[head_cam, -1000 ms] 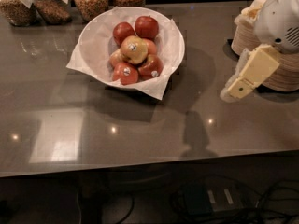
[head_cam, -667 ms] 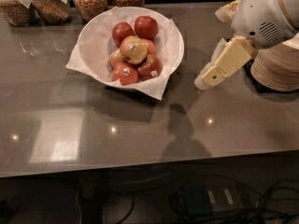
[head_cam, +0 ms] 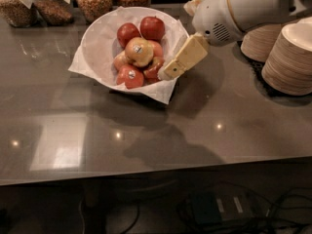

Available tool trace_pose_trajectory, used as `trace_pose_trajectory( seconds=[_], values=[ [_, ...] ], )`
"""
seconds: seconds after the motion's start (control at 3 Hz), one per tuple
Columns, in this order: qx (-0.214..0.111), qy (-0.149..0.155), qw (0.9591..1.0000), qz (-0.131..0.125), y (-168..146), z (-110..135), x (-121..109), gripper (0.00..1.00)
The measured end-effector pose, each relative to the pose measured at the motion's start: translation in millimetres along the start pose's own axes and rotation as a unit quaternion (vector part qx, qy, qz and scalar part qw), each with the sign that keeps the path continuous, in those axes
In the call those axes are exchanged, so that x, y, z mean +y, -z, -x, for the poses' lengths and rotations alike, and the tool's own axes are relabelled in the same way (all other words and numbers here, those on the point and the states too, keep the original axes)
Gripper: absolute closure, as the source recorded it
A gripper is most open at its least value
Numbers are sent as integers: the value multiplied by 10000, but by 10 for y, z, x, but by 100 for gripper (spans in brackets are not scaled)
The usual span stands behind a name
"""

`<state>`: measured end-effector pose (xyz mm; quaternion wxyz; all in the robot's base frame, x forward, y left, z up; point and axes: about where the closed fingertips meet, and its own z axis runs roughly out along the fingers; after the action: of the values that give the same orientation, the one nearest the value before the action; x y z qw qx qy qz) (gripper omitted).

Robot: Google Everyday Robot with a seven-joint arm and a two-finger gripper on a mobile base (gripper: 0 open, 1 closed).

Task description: Pick apple from white bowl

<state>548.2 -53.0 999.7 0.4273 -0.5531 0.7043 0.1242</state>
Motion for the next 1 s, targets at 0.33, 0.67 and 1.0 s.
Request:
trace_pose_trajectory(
  seconds=[0.33, 0.67, 1.0],
  values=[
    [-123, 409, 9988, -233, -404, 257, -89, 0],
    [-124, 410, 9988, -233, -404, 257, -89, 0],
    [-235, 462, 9984, -236, -496, 241, -95, 0]
  ],
)
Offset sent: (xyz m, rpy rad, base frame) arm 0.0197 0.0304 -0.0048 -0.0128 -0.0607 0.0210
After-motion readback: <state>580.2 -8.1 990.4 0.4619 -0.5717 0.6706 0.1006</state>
